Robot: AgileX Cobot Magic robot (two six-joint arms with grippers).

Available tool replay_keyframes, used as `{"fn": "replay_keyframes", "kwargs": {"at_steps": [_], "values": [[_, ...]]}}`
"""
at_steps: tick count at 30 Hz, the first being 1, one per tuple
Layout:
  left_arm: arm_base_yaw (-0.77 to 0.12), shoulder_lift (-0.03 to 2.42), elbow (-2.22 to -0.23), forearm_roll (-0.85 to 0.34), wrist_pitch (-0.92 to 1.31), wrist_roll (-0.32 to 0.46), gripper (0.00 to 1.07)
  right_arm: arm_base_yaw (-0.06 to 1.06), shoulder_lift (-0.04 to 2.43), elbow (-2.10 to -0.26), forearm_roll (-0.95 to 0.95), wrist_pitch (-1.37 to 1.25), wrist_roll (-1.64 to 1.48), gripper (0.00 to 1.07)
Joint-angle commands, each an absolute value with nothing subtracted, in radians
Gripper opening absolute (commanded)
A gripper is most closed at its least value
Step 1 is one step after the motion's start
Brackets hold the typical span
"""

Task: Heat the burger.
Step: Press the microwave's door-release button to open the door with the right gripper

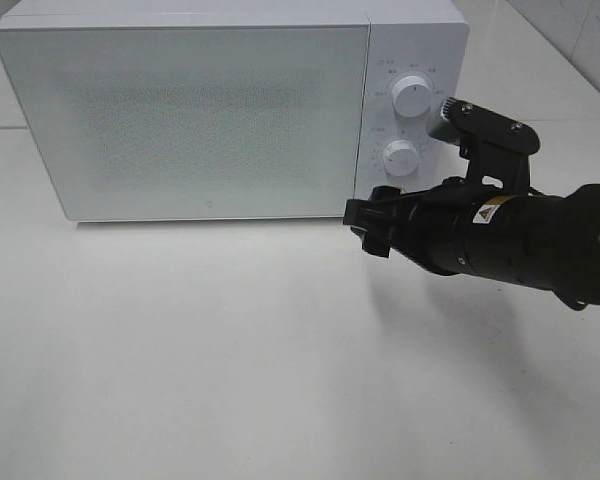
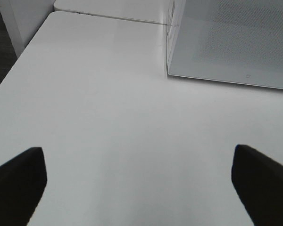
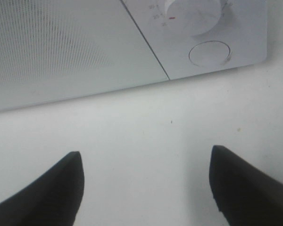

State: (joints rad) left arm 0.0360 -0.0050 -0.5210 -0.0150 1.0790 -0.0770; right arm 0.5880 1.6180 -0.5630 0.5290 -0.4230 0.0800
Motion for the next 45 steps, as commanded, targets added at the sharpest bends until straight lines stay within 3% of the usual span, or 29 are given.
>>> {"fn": "replay_keyframes", "kwargs": {"at_steps": [1,9,24,36,45], "values": [[0.039,-0.02,-0.52,-0.016,1.069,-0.075,1.0,0.567,1.567,-0.565,0.513,-0.31,-0.035,0.74],[0.039,-0.02,-0.52,-0.016,1.069,-0.075,1.0,0.512,1.449,-0.565,0.44,-0.111,-0.094,0.74],[0.039,-0.02,-0.52,-0.016,1.069,-0.075,1.0,0.512,1.067,-0.565,0.281,0.397,-0.085,0.75],[0.039,-0.02,-0.52,-0.016,1.069,-0.075,1.0,0.512,0.755,-0.565,0.259,0.624,-0.072,0.75],[0.039,-0.02,-0.52,-0.016,1.069,-0.075,1.0,0.505,0.522,-0.563,0.108,0.804,0.04,0.75]]}}
